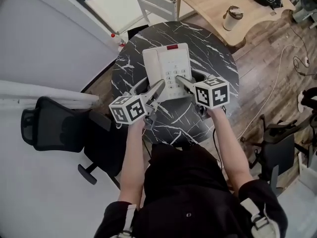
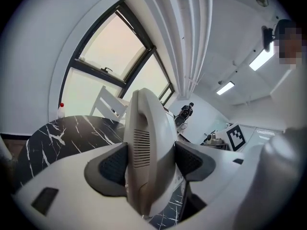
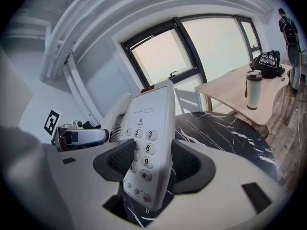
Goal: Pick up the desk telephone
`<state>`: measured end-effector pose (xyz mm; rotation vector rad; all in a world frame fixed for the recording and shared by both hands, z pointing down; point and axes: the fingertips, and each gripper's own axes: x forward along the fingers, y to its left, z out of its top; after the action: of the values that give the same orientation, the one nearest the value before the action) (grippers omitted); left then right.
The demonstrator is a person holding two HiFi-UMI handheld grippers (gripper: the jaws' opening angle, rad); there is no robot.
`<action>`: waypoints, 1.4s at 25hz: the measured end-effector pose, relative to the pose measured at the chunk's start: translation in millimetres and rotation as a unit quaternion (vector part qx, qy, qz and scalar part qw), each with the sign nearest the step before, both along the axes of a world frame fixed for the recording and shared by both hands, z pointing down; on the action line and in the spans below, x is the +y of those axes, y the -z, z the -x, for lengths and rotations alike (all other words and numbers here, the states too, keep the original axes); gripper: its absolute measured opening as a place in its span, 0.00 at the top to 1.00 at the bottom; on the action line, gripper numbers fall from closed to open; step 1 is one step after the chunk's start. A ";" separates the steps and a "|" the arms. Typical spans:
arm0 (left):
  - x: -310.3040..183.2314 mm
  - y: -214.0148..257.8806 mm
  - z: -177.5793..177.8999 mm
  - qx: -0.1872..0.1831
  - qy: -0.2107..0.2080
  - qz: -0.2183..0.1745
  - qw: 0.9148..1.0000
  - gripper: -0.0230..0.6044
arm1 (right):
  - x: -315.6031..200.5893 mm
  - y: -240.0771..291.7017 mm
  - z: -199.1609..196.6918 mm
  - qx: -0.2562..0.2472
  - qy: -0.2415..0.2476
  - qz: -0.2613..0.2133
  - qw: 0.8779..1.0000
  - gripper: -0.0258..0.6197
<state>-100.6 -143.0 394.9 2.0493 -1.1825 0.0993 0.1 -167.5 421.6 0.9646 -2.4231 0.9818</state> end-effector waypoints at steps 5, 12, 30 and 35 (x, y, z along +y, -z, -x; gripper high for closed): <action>-12.6 37.4 0.5 -0.012 0.007 -0.039 0.999 0.45 | -15.2 36.7 1.3 -0.011 0.005 -0.036 0.999 0.55; -14.3 74.6 1.0 -0.025 0.016 -0.075 0.997 0.45 | -19.7 72.5 2.8 -0.027 0.008 -0.069 0.997 0.55; -5.6 89.8 -2.0 -0.024 0.018 -0.092 0.995 0.45 | -12.2 89.2 -1.0 -0.027 0.002 -0.097 0.995 0.56; -5.3 90.6 -2.0 -0.023 0.017 -0.092 0.995 0.45 | -11.5 89.7 -1.3 -0.027 -0.001 -0.095 0.995 0.56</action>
<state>-98.5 -148.3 304.3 2.1950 -1.2958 0.0205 1.4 -179.1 331.9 1.0146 -2.5994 0.7974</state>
